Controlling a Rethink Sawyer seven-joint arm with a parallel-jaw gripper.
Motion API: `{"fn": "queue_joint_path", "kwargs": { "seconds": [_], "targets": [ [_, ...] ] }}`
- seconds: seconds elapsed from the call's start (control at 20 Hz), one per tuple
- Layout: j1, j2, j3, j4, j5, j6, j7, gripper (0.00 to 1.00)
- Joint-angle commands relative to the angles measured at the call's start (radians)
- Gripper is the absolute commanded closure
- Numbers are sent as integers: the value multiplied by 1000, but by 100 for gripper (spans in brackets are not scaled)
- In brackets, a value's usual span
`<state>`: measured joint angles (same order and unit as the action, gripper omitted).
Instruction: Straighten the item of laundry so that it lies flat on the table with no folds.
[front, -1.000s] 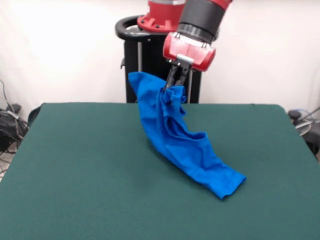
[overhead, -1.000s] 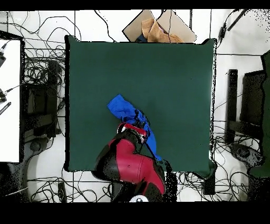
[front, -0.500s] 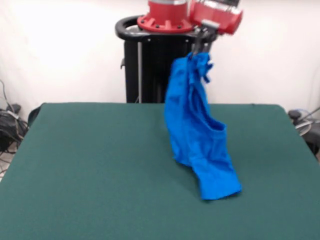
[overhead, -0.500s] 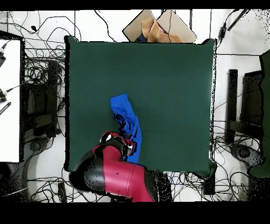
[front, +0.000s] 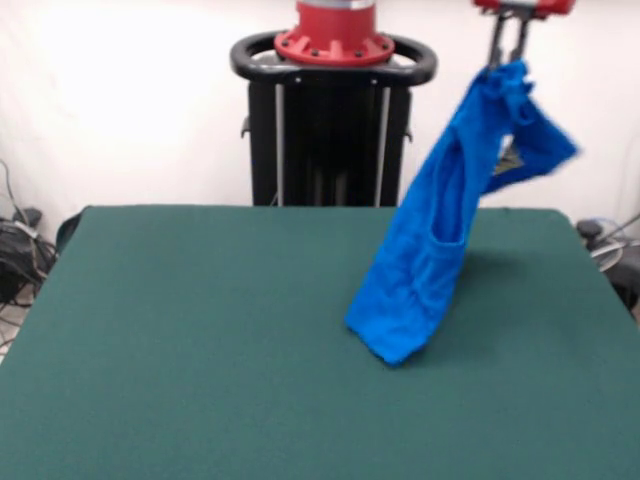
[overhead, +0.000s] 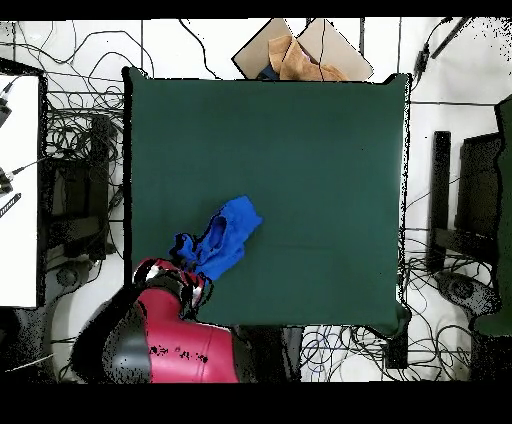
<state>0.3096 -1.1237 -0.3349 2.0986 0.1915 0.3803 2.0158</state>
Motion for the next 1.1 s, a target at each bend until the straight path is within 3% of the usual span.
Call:
{"fn": "queue_joint_path", "kwargs": {
  "seconds": [0.05, 0.3, 0.6, 0.8, 0.95, 1.1],
  "targets": [
    [20, -86, 152, 71, 153, 196, 213, 100],
    [9, -97, 197, 86, 230, 184, 175, 100],
    [81, -66, 165, -7, 209, 242, 268, 100],
    [67, -96, 162, 39, 228, 244, 211, 100],
    [-11, -153, 166, 162, 256, 213, 44, 100],
    [-155, -200, 207, 341, 327, 100, -231, 100]
  ]
}}
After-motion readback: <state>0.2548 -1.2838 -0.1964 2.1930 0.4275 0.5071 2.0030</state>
